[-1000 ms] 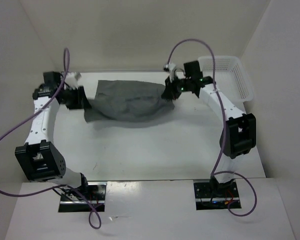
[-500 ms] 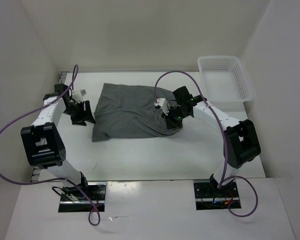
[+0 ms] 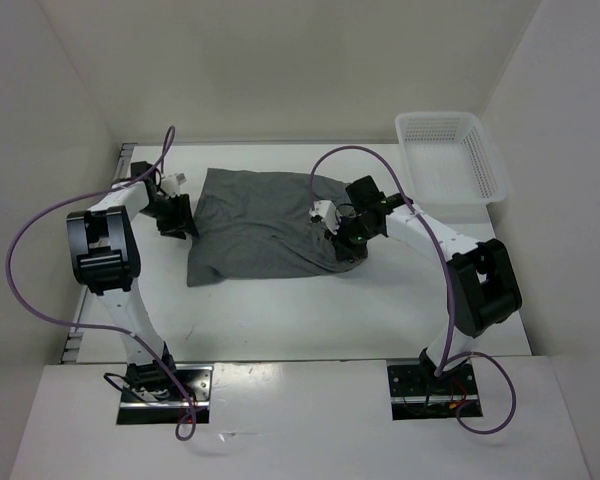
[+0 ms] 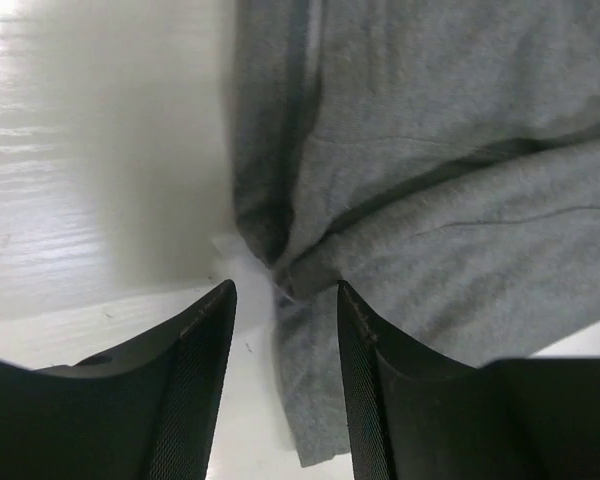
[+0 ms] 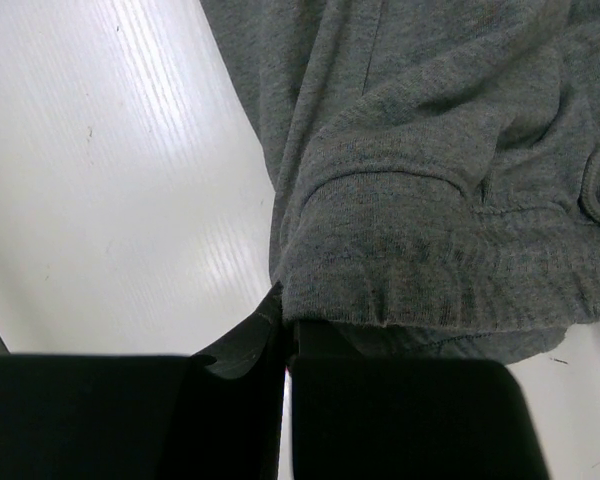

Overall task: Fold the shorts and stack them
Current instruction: Flatten the shorts out

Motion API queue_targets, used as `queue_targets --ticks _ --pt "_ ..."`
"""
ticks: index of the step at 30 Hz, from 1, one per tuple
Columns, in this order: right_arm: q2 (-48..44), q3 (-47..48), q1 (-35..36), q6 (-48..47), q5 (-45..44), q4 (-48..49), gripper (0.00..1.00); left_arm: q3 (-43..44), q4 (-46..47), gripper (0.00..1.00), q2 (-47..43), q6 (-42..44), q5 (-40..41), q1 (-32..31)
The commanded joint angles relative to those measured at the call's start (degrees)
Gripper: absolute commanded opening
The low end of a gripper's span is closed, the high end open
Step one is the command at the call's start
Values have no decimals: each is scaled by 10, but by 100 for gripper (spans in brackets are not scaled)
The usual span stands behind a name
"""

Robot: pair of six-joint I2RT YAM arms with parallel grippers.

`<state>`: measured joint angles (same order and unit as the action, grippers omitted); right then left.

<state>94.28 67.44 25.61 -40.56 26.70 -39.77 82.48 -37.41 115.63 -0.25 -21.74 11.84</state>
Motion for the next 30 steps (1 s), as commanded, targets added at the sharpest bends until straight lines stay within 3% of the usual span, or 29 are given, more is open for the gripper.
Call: queue_targets --ticks 1,9,14,25,30 --pt "-6 13 -2 -3 -2 14 0 -19 1 52 -38 3 -48 -4" --pt "6 23 -2 2 -8 26 0 -26 22 52 -12 3 -60 -10" --pt "11 23 -2 7 -8 31 0 -26 52 47 1 3 -59 -10" --pt "16 35 -2 37 -19 58 0 0 81 7 -12 3 -72 -22" --pt "41 148 -51 143 -19 133 0 94 10 3 -56 3 -72 -16"
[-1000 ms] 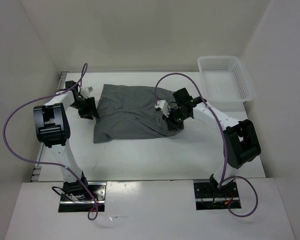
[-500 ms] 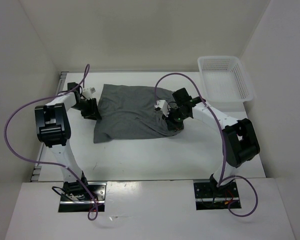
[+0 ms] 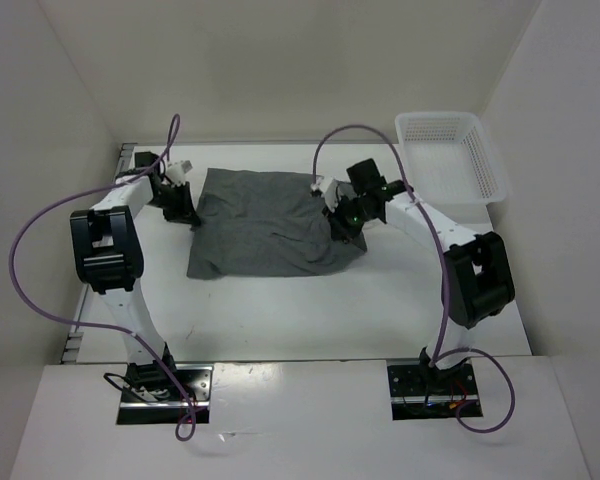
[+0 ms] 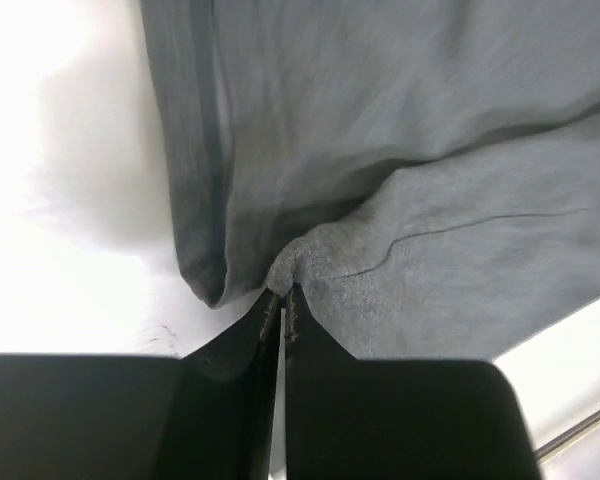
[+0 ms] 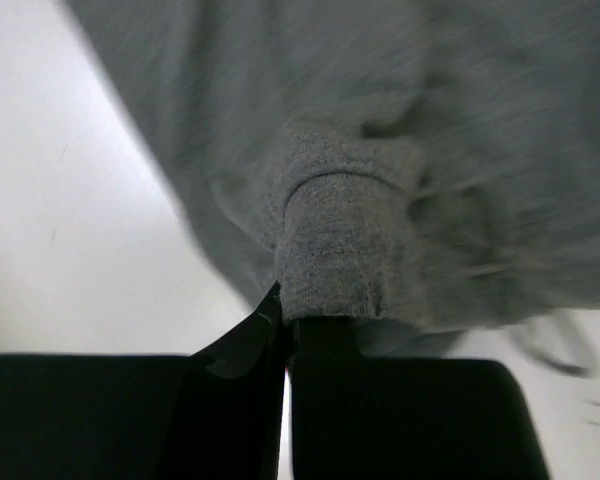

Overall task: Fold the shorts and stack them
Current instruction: Flatten the shorts out

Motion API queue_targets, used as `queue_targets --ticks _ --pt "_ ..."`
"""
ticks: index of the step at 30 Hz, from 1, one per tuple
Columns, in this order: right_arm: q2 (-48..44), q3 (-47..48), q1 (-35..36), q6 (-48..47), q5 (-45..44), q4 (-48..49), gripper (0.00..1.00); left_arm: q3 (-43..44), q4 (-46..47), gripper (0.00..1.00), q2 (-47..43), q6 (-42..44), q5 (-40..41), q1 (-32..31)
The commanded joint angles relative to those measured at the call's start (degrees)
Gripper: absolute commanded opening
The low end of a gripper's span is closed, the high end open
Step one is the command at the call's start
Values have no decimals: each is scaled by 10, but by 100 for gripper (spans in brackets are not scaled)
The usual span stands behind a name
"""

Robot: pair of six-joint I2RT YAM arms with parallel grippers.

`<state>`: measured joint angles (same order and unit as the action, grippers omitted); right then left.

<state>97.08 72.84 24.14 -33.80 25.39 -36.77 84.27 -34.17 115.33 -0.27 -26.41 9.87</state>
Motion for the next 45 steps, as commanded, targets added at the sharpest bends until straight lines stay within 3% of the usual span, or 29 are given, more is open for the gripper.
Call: queue_targets --ticks 1,6,8,13,17,21,22,28,32,38,40,42,43,44,45 --pt "22 123 -48 100 -6 120 0 105 -33 3 -61 3 -25 13" --pt "112 378 -96 184 -17 145 0 373 -89 0 -61 3 -25 42" --pt "127 460 -96 184 -3 138 0 431 -97 0 -72 3 -25 48" --pt "91 469 -96 147 38 103 0 477 -142 0 -135 3 -19 48" --pt "21 354 -102 82 66 50 0 394 -202 0 -199 3 -14 48" --pt "-63 193 -102 30 75 16 0 224 -254 0 -271 3 -2 48" --pt "-78 131 -102 16 75 5 0 148 -259 0 -287 3 7 48" --pt "-169 -58 -102 -61 63 -51 0 -69 -319 0 -389 3 0 48" --pt "-192 -135 -77 -113 38 -73 3 -194 -317 3 -406 3 53 26" --pt "-219 -201 -13 -225 -49 -124 9 -268 -311 6 -419 3 128 -26" --pt "-225 -209 7 -232 -49 -138 17 -284 -311 8 -424 3 157 -44" --pt "-225 -215 19 -240 -49 -158 33 -289 -317 11 -424 3 157 -61" --pt "-225 -220 30 -249 -49 -167 48 -284 -317 14 -424 3 157 -69" --pt "-232 -220 36 -258 -62 -177 71 -284 -323 27 -424 3 166 -77" --pt "-232 -220 36 -258 -62 -194 76 -284 -323 33 -424 3 172 -94"
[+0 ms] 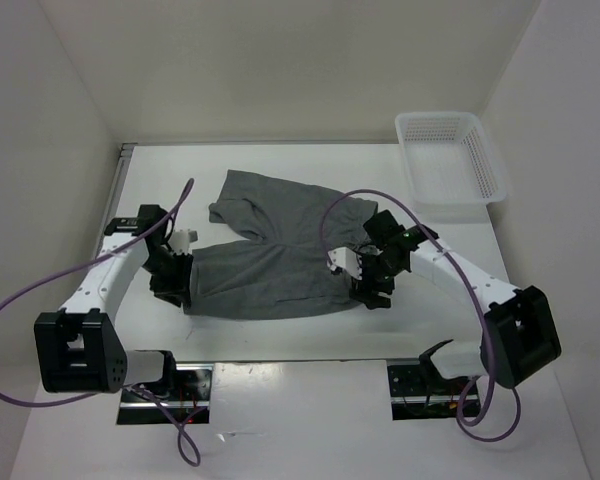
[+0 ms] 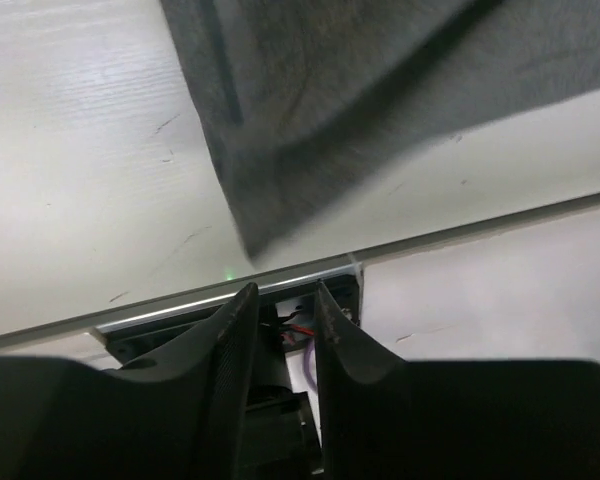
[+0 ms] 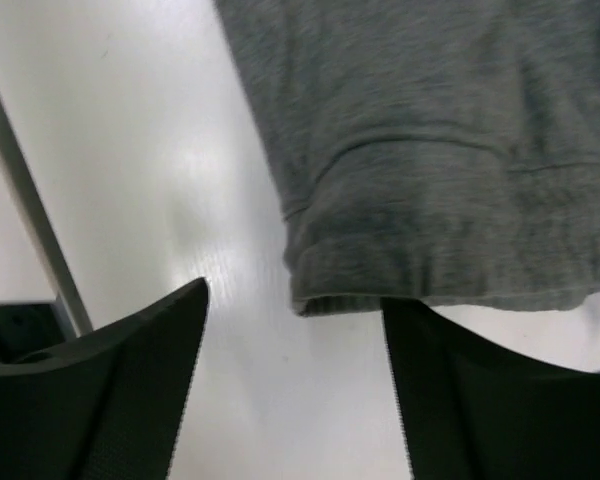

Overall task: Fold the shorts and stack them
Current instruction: Flatten the shorts out

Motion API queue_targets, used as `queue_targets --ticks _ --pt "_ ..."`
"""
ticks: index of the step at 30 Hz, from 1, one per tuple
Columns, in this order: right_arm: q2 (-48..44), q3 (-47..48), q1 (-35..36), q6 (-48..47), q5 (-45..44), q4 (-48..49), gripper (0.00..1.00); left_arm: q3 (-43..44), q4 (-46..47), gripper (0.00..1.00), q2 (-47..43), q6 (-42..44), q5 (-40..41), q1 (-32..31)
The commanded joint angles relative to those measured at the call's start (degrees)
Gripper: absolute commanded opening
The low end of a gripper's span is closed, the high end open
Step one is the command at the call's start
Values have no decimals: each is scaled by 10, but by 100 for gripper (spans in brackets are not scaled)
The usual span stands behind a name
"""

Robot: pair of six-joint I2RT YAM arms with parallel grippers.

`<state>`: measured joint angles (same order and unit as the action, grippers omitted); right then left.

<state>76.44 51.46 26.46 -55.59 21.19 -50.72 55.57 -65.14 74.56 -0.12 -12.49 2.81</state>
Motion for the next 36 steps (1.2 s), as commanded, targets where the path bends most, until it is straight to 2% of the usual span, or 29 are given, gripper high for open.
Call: queue_targets --ticks 1,3,5,6,9,10,11,12,15,18,22,27,32,36 --pt "-25 -1 13 -71 -30 -69 80 11 -30 38 -10 1 39 -30" --pt "-42 7 13 -91 -55 -87 83 23 -51 44 -10 1 39 -35" --pt "-84 29 13 -110 -80 -92 85 57 -44 44 -5 1 47 -35" --pt "-101 36 13 -110 -80 -81 85 70 -27 46 6 1 47 -13" --pt "-155 53 -16 -98 -59 -2 85 122 67 53 47 1 52 15" --pt "-161 53 -16 -75 -51 31 85 122 135 53 60 1 60 15" --pt "-161 53 -16 -32 -41 85 83 122 164 53 74 1 60 15" --pt "-143 59 -16 -11 -13 101 82 122 212 53 107 1 70 8" --pt "-72 83 21 53 2 118 80 144 231 55 178 1 77 -19" --pt "-12 90 27 92 9 150 79 149 275 58 224 1 87 -32" --pt "48 123 27 119 18 133 76 149 310 61 263 1 93 -38" --pt "62 138 -8 189 64 50 75 161 348 63 286 1 93 -38" --pt "50 132 -48 277 148 14 75 161 348 63 304 1 82 -49" --pt "50 116 -55 309 154 20 75 149 312 61 324 1 66 -68"
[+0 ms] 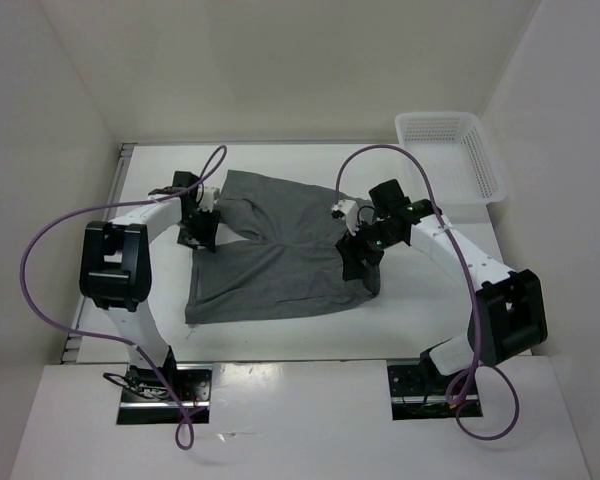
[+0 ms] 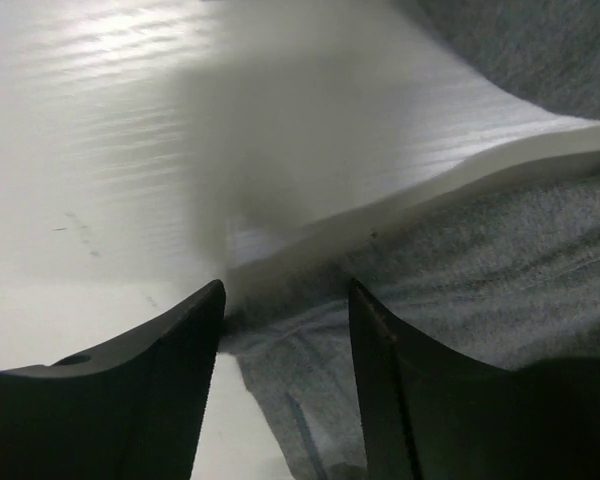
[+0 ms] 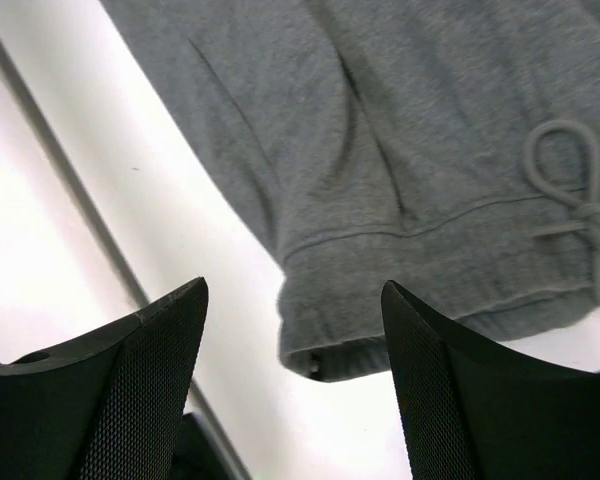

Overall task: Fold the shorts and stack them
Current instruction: Flatten the shorts out

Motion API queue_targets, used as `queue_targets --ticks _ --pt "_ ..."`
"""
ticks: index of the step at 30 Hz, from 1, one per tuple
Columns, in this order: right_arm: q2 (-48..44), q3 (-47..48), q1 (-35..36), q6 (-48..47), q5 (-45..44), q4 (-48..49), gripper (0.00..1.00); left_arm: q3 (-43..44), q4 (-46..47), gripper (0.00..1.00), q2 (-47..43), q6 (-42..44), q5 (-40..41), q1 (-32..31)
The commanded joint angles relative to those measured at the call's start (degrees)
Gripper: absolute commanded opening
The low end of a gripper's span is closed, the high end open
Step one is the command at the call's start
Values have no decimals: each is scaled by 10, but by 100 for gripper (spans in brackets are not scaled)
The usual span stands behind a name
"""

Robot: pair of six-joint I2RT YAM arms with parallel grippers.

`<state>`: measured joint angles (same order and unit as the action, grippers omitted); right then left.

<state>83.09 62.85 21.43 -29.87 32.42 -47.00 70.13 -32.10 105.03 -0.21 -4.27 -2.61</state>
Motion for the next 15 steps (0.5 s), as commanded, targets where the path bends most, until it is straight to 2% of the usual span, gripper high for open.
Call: queue_targets --ticks 1,5,6,9,10,12,15 --pt "-16 2 -4 57 36 -17 75 4 -18 60 19 2 -16 -20" --pt "5 2 -17 64 22 -23 75 -3 -30 48 25 2 -21 -27" --pt "5 2 -17 64 22 -23 75 -3 -30 39 30 2 -21 -32" --pt "15 24 -27 59 8 -41 73 3 -35 24 44 2 -7 -32" --pt "21 34 -35 49 8 -56 73 3 -35 16 49 2 -7 -32" --pt "56 60 -58 11 -2 -118 70 8 -35 11 49 2 -1 -32" --pt "88 65 -75 -35 -4 -166 63 47 -18 8 75 2 6 -32"
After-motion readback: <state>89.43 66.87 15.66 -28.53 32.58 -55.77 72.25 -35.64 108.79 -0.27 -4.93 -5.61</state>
